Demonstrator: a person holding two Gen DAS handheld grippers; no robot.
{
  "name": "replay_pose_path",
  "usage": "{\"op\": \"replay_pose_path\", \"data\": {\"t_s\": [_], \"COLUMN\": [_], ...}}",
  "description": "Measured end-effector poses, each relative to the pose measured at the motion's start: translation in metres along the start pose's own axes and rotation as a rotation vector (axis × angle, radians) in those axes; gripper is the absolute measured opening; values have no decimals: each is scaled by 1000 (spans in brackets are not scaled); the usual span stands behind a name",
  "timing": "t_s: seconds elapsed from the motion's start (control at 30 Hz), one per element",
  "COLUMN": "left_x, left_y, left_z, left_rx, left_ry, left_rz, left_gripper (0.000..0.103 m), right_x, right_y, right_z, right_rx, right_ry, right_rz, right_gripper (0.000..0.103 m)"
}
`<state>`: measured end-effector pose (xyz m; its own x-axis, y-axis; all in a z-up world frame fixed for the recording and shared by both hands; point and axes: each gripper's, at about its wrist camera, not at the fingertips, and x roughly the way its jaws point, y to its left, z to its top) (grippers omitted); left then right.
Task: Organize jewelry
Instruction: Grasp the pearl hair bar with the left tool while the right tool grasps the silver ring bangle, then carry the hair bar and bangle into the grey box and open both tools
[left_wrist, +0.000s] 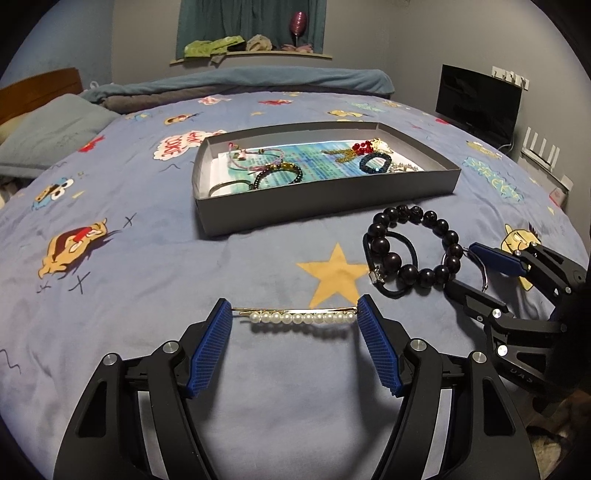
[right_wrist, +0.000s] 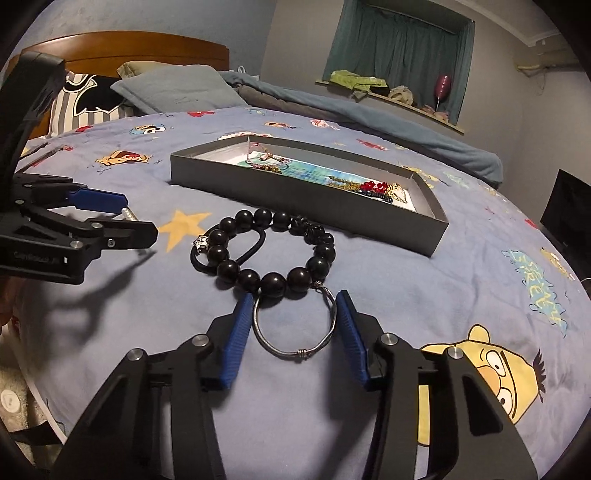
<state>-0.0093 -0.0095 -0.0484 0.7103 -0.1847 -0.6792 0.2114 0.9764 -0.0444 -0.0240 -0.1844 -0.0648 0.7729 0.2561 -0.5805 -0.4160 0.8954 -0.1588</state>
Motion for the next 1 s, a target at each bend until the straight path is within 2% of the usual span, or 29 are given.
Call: {"op": "replay_pose_path", "data": {"t_s": [0.53, 0.8, 1.0], "left_x": [-14, -23, -21], "left_y": [7, 9, 8], "left_z": [6, 22, 48], "left_rx": [-23, -20, -2], "left_ry": [-34, -70, -93], "left_rz": [-16, -15, -12], "left_gripper": [71, 71, 71], "right_x": [-33, -34, -25], "right_y": [-26, -39, -48], "right_z": [4, 25, 53], "right_rx": [77, 109, 131], "right_ry": [-40, -66, -94], "right_rz": [18, 17, 16], "right_gripper": [46, 46, 46]}}
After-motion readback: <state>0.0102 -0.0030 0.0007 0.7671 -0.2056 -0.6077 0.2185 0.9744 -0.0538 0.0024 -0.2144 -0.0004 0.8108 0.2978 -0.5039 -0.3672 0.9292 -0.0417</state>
